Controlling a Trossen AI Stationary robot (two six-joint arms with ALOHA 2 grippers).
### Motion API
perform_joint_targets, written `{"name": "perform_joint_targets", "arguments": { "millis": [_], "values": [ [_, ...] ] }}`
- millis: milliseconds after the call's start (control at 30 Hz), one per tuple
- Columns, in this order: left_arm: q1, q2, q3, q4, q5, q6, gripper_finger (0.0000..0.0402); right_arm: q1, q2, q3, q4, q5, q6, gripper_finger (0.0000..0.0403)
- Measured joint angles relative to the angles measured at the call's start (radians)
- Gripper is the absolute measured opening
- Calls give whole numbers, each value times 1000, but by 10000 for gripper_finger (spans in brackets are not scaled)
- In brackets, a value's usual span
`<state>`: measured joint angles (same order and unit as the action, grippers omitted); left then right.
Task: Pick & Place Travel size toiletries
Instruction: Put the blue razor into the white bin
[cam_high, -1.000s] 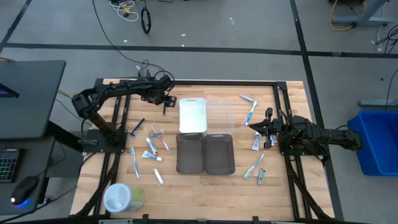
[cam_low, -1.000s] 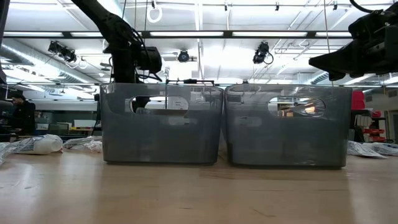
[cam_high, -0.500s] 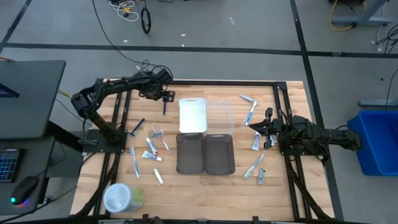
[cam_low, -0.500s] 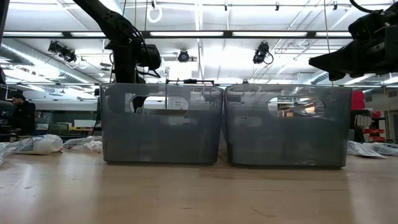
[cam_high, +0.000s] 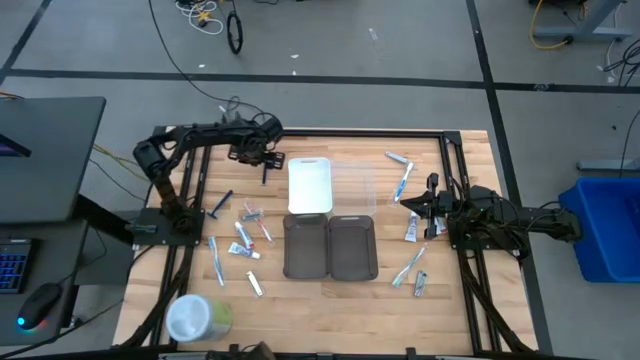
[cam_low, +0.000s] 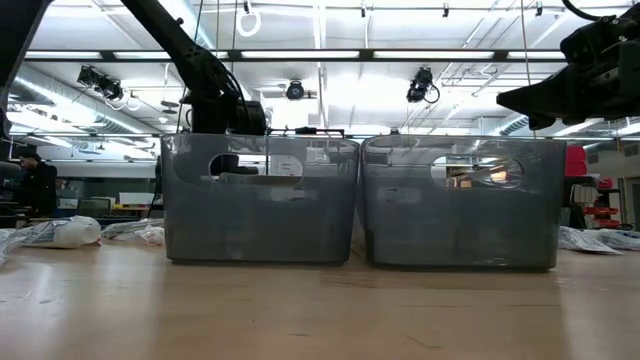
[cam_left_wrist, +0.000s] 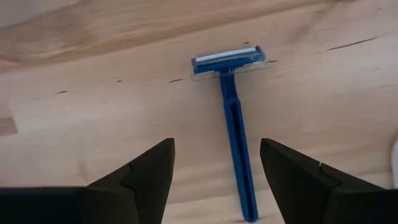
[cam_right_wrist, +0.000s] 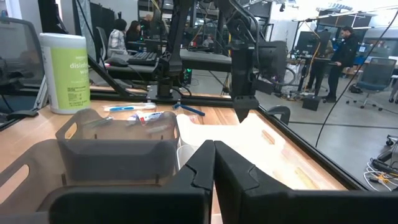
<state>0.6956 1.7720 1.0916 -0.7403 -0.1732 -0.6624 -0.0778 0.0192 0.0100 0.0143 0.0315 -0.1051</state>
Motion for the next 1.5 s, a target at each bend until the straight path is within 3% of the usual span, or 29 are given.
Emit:
{"name": "perform_joint_targets", "arguments": {
  "millis": [1233,1500],
  "values": [
    [-18,27,-82,124,25,-41,239,0,0,0,0,0,0,14],
    [-18,27,-82,132,31,-41,189,0,0,0,0,0,0,14]
  ]
}}
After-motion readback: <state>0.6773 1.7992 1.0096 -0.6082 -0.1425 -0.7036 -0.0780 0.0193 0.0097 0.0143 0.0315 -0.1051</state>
